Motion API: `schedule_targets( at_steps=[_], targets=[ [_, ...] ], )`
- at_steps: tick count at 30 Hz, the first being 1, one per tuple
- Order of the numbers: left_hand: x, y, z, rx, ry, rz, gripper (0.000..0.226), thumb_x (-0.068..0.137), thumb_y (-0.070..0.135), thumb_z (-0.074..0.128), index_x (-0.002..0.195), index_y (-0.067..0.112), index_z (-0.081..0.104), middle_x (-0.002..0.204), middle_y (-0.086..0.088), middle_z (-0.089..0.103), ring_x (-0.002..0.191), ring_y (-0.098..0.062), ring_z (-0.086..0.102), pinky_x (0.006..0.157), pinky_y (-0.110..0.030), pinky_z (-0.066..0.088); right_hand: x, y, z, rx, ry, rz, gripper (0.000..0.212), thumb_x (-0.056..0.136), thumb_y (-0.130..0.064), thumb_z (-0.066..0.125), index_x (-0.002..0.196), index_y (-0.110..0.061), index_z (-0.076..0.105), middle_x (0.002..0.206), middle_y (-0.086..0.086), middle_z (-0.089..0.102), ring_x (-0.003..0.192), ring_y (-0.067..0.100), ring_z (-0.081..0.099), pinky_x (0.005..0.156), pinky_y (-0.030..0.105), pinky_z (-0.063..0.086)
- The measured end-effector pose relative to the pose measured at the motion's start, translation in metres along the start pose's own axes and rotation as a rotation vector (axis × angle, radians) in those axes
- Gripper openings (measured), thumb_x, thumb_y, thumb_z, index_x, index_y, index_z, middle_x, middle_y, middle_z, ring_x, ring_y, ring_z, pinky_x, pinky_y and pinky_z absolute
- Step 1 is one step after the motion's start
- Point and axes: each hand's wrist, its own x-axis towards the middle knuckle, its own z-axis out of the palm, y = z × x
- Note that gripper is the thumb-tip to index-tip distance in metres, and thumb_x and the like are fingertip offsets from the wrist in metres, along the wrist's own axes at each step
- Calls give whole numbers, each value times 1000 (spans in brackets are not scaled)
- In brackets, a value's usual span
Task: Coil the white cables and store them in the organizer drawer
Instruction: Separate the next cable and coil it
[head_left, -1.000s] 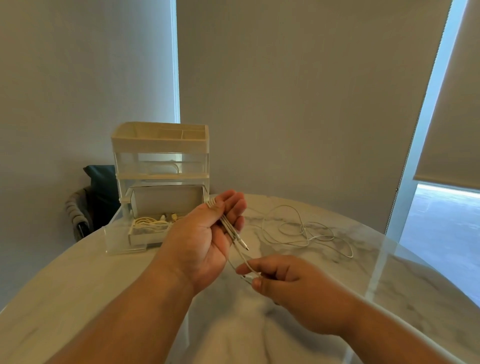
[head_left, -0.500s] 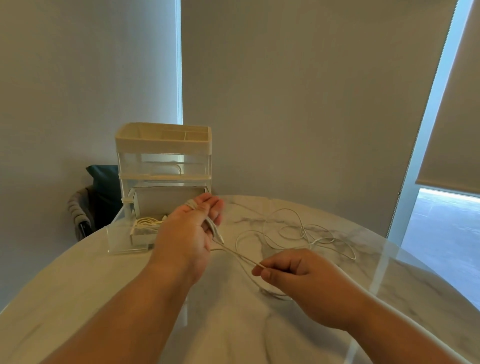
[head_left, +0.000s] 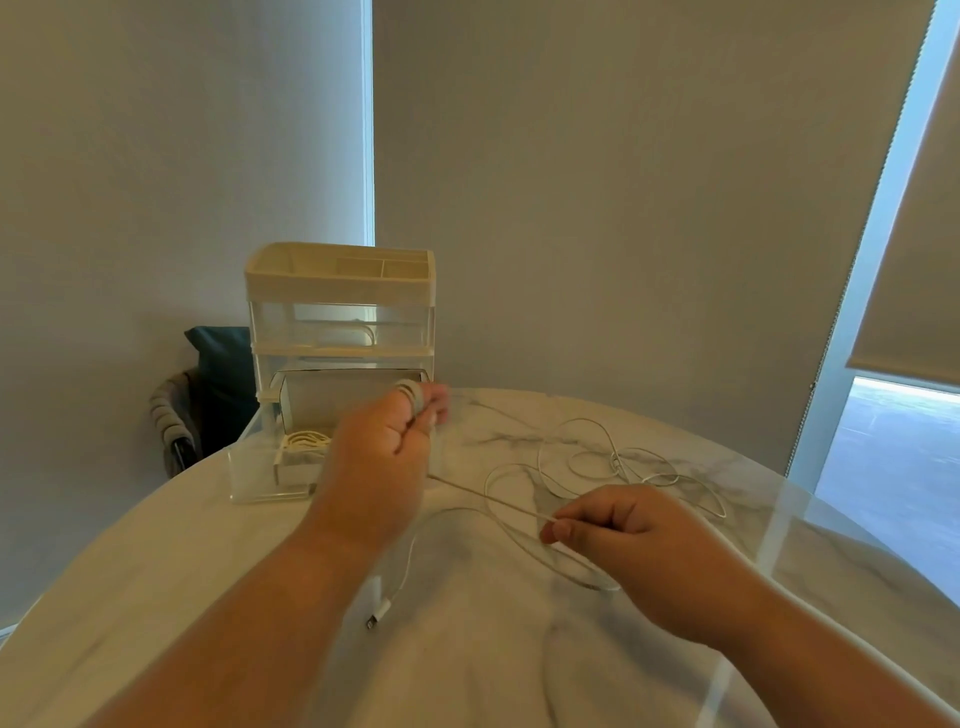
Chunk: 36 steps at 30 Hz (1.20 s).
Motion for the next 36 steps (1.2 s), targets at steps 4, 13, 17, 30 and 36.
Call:
schedule_targets(
  at_steps=[4,13,17,30,36],
  targets=[
    [1,-5,4,146,-68,115,27,101,9,49,117,21,67,106,16,71,101,12,62,86,-6,47,0,0,-9,24,103,-15,14,90,-35,69,79,-36,78,83,-18,75,81,-5,66,72,16,44],
    [-4,-1,10,257,-198,137,23,103,18,42,87,26,57,90,12,62,90,2,58,75,-20,45,0,-3,-10,48,212,-100,18,89,-34,70,74,-41,75,74,-7,73,70,4,66,60,5,42],
    [-14,5,16,261,-394,115,26,101,38,42,81,23,49,102,10,62,99,0,57,85,-32,51,-1,-4,-13,91,327,-136,19,90,-30,69,74,-38,75,74,-7,74,72,5,67,61,4,44],
    [-29,38,33,556,-655,76,36,103,46,34,91,24,61,82,6,60,77,-8,56,70,-28,46,-2,-4,-24,120,528,-223,23,92,-21,67,70,-26,73,71,1,71,68,12,62,55,7,43],
    [-37,54,34,160,-722,-19,47,105,34,37,69,17,61,64,4,54,55,-5,46,59,-22,41,8,10,-26,182,482,-196,20,94,-21,65,77,-28,73,75,-9,72,74,5,64,66,12,45]
  ],
)
